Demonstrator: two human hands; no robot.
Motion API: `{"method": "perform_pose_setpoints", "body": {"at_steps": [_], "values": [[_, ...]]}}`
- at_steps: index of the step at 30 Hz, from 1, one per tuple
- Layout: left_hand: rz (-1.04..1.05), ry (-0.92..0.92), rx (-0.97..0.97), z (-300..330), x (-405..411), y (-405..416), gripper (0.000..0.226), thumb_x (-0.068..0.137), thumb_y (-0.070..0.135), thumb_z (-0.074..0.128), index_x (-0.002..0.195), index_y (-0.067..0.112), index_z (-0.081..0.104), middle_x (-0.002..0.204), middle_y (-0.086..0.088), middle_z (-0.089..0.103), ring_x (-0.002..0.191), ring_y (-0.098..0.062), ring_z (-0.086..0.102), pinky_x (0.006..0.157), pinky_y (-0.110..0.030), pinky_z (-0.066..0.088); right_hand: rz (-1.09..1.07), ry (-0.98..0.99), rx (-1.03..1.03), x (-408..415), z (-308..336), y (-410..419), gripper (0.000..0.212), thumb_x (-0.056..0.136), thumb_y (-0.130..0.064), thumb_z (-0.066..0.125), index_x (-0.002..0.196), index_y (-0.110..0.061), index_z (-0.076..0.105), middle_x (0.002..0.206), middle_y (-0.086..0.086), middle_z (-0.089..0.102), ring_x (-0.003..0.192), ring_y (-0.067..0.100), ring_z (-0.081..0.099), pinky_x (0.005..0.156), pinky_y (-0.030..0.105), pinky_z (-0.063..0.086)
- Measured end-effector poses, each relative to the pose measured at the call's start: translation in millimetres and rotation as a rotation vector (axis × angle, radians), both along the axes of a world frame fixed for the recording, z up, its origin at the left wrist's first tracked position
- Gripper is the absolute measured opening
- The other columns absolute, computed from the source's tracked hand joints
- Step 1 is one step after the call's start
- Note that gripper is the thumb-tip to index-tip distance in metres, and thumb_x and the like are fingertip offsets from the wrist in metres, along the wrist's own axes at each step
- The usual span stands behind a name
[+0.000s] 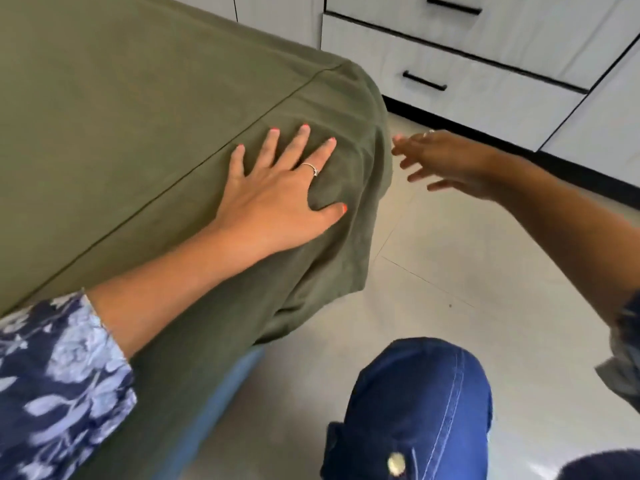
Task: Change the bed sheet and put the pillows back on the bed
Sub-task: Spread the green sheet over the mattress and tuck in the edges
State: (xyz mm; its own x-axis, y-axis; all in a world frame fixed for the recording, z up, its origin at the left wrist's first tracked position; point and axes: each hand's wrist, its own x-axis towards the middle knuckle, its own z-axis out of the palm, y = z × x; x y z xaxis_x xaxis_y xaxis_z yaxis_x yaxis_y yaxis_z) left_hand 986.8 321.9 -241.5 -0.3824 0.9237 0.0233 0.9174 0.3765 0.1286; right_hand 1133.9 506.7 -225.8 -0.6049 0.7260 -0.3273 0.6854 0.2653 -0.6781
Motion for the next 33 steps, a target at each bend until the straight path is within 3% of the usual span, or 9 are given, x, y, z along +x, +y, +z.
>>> {"method": "perform_pose_setpoints", "body": {"at_steps": [3, 8, 12, 15, 17, 21, 24, 30, 33], "values": [[-0.01, 0.013, -0.006, 0.5, 0.5, -0.3, 0.079, 0.085, 0.073, 0.032, 0.149, 0.048, -0.007, 0.159, 0.015, -0.015, 0.148, -0.018, -0.013, 0.119, -0.051, -0.003, -0.027, 0.036, -0.035, -26.4, 5.1, 10.3, 0.06, 0.094, -0.064, 0.031, 0.132, -0.021, 0.05, 0.124, 0.0, 0.056, 0.105, 0.019, 0.059, 0.097, 0.044, 0.045], [-0.008, 0.009, 0.003, 2.1, 0.4, 0.1, 0.079, 0.081, 0.074, 0.029, 0.146, 0.051, -0.01, 0.158, 0.019, -0.017, 0.148, -0.014, -0.014, 0.119, -0.049, -0.002, -0.192, 0.153, -0.119, -56.4, -13.0, 29.6, 0.059, 0.094, -0.064, 0.03, 0.117, -0.017, 0.057, 0.11, 0.006, 0.062, 0.088, 0.02, 0.062, 0.078, 0.036, 0.051], [0.005, 0.038, 0.026, 2.2, 2.9, -3.7, 0.078, 0.079, 0.079, 0.018, 0.144, 0.053, -0.015, 0.157, 0.022, -0.019, 0.147, -0.011, -0.015, 0.12, -0.047, -0.001, -0.153, 0.313, -0.204, -74.8, -23.7, 44.0, 0.056, 0.092, -0.068, 0.03, 0.107, -0.022, 0.06, 0.098, 0.0, 0.063, 0.083, 0.018, 0.061, 0.069, 0.03, 0.049], [0.019, 0.051, 0.033, 3.9, 4.5, -4.2, 0.081, 0.07, 0.081, 0.011, 0.141, 0.056, -0.02, 0.155, 0.024, -0.02, 0.147, -0.009, -0.015, 0.12, -0.045, -0.001, -0.155, 0.527, -0.141, -91.3, -31.9, 55.8, 0.033, 0.1, -0.042, 0.04, 0.081, -0.021, 0.056, 0.076, -0.006, 0.057, 0.068, 0.009, 0.052, 0.064, 0.024, 0.042], [0.023, 0.047, 0.009, 5.2, 6.3, -4.8, 0.081, 0.068, 0.081, 0.01, 0.138, 0.058, -0.023, 0.154, 0.027, -0.023, 0.146, -0.007, -0.017, 0.12, -0.044, -0.002, -0.167, 0.661, -0.035, -100.4, -41.0, 63.0, 0.037, 0.099, -0.028, 0.043, 0.063, -0.02, 0.044, 0.065, -0.006, 0.046, 0.062, 0.009, 0.042, 0.06, 0.026, 0.036], [0.036, 0.048, -0.011, 8.8, 7.9, -2.8, 0.08, 0.069, 0.082, 0.014, 0.139, 0.06, -0.018, 0.154, 0.029, -0.02, 0.146, -0.005, -0.017, 0.12, -0.041, -0.003, -0.093, 0.703, 0.168, -115.5, -51.8, 82.6, 0.046, 0.099, -0.025, 0.045, 0.055, -0.02, 0.033, 0.054, -0.007, 0.033, 0.051, 0.007, 0.03, 0.058, 0.029, 0.028], [0.039, 0.063, -0.012, 9.1, 9.6, 1.5, 0.08, 0.072, 0.079, 0.018, 0.142, 0.058, -0.012, 0.156, 0.027, -0.014, 0.147, -0.008, -0.012, 0.12, -0.042, -0.001, -0.046, 0.732, 0.083, -124.3, -54.0, 93.9, 0.049, 0.094, -0.034, 0.048, 0.048, -0.02, 0.039, 0.048, -0.011, 0.034, 0.051, 0.007, 0.03, 0.058, 0.031, 0.028], [0.07, 0.177, -0.096, 8.3, 16.5, 1.9, 0.08, 0.082, 0.07, 0.03, 0.147, 0.048, -0.012, 0.159, 0.019, -0.011, 0.149, -0.016, -0.007, 0.12, -0.049, 0.007, -0.092, 0.744, 0.147, -118.2, -60.6, 87.5, 0.045, 0.098, -0.03, 0.044, 0.056, -0.018, 0.033, 0.059, -0.003, 0.039, 0.063, 0.013, 0.039, 0.065, 0.03, 0.03], [0.081, 0.257, -0.077, 3.0, 33.6, 0.8, 0.082, 0.091, 0.054, 0.046, 0.151, 0.038, -0.007, 0.161, 0.014, -0.006, 0.149, -0.019, -0.001, 0.12, -0.046, 0.012, -0.095, 0.639, 0.329, -102.8, -63.9, 81.2, 0.038, 0.099, -0.035, 0.037, 0.071, -0.011, 0.048, 0.087, 0.019, 0.059, 0.088, 0.031, 0.054, 0.073, 0.038, 0.037]]}}
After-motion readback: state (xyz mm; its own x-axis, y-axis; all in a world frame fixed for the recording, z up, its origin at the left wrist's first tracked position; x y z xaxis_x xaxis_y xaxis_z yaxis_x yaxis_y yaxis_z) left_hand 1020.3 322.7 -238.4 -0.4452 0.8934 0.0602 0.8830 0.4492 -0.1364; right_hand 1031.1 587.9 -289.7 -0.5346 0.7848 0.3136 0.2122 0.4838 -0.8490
